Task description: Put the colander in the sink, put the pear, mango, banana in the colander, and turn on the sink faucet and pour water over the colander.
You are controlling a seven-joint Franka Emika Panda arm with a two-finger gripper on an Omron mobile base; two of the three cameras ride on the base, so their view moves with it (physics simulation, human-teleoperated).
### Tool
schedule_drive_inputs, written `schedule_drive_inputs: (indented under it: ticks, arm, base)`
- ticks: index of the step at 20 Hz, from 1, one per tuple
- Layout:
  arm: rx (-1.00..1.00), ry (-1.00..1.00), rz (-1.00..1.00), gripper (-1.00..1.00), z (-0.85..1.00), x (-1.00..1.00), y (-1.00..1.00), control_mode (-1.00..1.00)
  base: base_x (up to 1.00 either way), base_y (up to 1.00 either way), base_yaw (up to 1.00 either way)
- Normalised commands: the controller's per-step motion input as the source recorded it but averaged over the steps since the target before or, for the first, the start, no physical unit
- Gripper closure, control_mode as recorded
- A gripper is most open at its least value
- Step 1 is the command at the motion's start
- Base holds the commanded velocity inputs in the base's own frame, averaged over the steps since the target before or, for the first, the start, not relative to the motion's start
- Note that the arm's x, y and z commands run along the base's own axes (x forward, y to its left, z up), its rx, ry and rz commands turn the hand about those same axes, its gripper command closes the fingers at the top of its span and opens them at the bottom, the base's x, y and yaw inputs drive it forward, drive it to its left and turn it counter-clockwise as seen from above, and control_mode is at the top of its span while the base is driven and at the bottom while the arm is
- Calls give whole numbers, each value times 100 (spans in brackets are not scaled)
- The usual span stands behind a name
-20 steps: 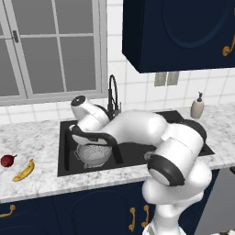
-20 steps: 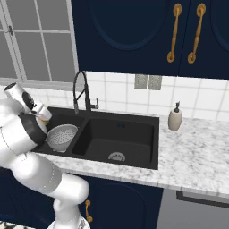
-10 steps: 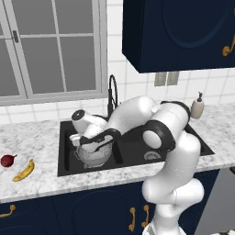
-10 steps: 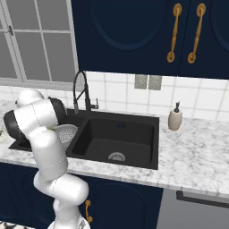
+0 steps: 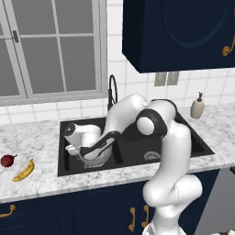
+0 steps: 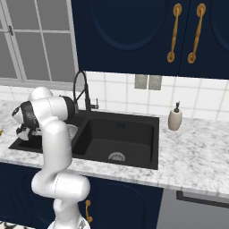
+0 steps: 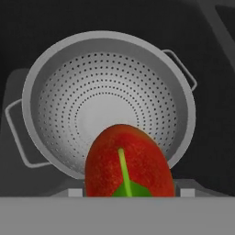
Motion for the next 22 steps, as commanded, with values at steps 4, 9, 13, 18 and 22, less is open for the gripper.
schedule_drive_inputs:
  ticks: [4,9,13,18,22]
  arm:
    - [0,-12,-1,100,-39,7,-28,-100]
    - [5,-9,0,100,-8,20,-56,-100]
    - [9,-3,0,100,-4,32,-45,-100]
    - [1,0,0,100,-42,43,-13,-100]
    - [0,0,0,100,-38,44,0,-100]
  base:
    - [0,0,0]
    - [0,0,0]
    - [0,0,0]
    - [0,0,0]
    - [0,0,0]
